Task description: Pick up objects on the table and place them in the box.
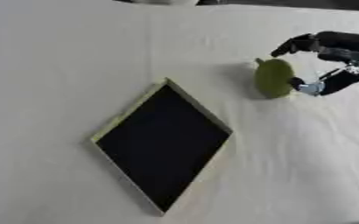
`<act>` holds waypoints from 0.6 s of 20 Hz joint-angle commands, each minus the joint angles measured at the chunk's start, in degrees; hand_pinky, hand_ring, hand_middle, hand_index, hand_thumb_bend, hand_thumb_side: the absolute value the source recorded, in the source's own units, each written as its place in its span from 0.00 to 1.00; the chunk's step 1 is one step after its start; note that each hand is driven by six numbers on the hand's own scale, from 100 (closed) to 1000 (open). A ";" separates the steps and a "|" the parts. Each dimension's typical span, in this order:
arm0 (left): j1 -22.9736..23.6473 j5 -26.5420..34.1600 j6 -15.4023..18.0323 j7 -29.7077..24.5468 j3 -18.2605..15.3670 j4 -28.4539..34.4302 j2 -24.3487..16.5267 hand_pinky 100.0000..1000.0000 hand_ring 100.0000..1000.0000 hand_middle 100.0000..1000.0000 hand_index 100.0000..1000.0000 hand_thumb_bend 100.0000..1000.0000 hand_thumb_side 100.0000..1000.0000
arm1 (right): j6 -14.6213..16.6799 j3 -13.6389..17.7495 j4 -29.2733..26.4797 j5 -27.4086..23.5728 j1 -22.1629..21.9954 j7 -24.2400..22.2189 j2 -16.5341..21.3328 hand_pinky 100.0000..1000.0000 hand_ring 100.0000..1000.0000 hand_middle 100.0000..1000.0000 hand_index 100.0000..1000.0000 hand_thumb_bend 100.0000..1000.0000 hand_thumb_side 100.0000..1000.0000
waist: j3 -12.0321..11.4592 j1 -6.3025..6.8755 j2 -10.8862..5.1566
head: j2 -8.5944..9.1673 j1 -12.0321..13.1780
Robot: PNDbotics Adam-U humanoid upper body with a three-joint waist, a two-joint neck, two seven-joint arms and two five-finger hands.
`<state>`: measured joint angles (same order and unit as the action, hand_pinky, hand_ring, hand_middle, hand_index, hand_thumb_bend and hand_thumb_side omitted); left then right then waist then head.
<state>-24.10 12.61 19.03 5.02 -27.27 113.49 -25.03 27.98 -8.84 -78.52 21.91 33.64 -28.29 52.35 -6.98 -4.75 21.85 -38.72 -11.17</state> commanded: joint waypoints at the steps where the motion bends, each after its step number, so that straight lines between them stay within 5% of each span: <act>1: -0.27 0.24 -0.04 -0.29 0.04 1.10 -0.95 0.44 0.56 0.58 0.62 0.00 0.40 | -0.57 0.14 1.66 1.91 1.48 0.77 0.75 0.83 0.86 0.84 0.94 0.07 0.14 | -0.08 0.23 -1.14 | 0.37 -0.14; 12: -0.44 0.41 -0.14 -0.47 0.08 1.10 -0.75 0.44 0.57 0.58 0.62 0.00 0.41 | 0.45 -2.06 7.63 10.28 3.63 2.55 -1.68 0.84 0.87 0.84 0.95 0.18 0.20 | -0.55 0.15 -1.10 | 0.44 -0.25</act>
<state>-24.11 12.69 18.93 4.68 -26.96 113.49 -24.58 28.21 -11.04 -71.39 31.06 36.43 -25.97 49.42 -7.48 -4.79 21.85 -38.71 -11.24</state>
